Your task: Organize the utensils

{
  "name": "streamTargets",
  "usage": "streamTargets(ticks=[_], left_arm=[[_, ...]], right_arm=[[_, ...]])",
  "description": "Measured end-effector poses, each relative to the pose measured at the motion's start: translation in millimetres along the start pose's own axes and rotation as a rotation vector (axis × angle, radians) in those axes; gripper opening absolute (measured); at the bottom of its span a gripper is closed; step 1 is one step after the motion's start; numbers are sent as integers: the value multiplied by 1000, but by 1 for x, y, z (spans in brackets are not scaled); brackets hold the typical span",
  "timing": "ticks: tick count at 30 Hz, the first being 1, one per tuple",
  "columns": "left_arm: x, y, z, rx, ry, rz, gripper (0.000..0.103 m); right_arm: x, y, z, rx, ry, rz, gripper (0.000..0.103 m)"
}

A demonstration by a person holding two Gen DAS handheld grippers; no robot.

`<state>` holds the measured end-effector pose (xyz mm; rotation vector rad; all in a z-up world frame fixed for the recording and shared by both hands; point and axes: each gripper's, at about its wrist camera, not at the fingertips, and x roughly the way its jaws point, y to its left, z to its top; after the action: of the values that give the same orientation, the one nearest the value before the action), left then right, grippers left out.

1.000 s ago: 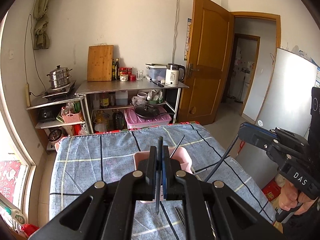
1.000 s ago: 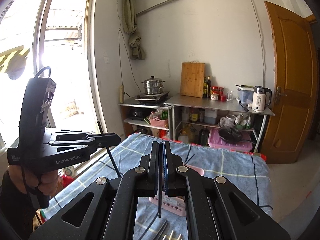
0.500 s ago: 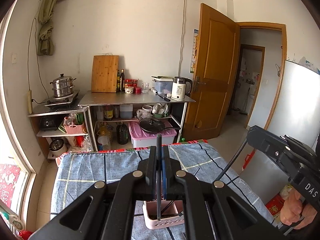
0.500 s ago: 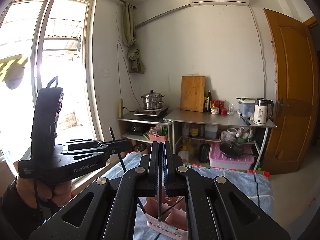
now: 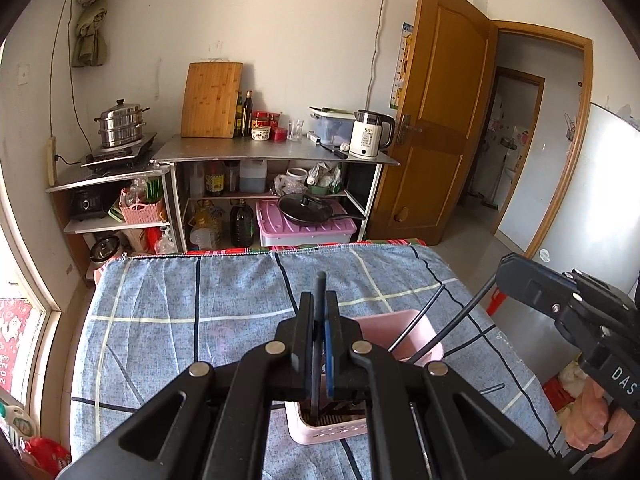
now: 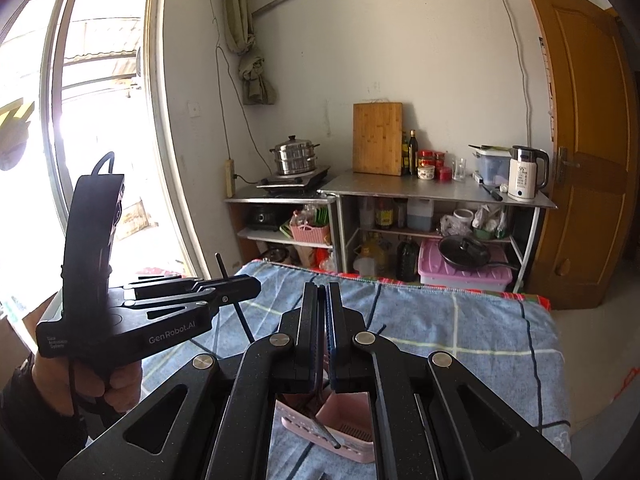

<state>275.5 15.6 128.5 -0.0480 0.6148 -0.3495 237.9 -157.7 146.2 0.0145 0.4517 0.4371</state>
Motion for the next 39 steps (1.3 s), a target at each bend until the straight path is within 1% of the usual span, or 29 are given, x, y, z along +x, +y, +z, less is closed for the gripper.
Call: streamTargets(ticks=[3, 5, 6, 7, 8, 9, 10, 13, 17, 20, 24, 28, 32, 35, 39], left_arm=[[5, 0, -8, 3, 18, 0, 5], [6, 1, -11, 3, 28, 5, 7], [5, 0, -12, 4, 28, 14, 13], [3, 0, -13, 4, 24, 19, 22], [1, 0, -13, 3, 17, 18, 26], [-3, -1, -13, 0, 9, 17, 31], [-6, 0, -13, -2, 0, 18, 32], [-21, 0, -15, -4, -36, 40, 39], [-47, 0, -27, -24, -79, 49, 41], [-66, -3, -43, -29, -106, 51, 42], [-84, -9, -72, -33, -109, 32, 43], [-87, -20, -104, -31, -73, 11, 43], [-84, -33, -138, -33, -20, -6, 43], [-80, -44, -159, -22, 13, -9, 43], [-75, -54, -181, -25, 58, -25, 43]], right_arm=[[6, -5, -10, 10, 39, 3, 4], [9, -8, -15, 18, 65, 4, 4], [10, -9, -17, 21, 72, 3, 4], [8, -10, -19, 24, 76, 1, 5], [7, -11, -20, 24, 76, -2, 6], [3, -12, -21, 23, 71, -4, 10], [-2, -12, -22, 22, 64, -4, 14], [-17, -15, -24, 29, 43, -9, 14], [-44, -15, -35, 30, -2, -35, 15], [-64, -13, -51, 22, -23, -66, 15], [-86, -15, -76, 52, -13, -54, 15], [-101, -15, -103, 91, 0, -31, 15], [-108, -8, -133, 82, 33, -52, 15], [-110, -6, -150, 93, 61, -46, 15], [-109, -2, -171, 85, 102, -65, 15]])
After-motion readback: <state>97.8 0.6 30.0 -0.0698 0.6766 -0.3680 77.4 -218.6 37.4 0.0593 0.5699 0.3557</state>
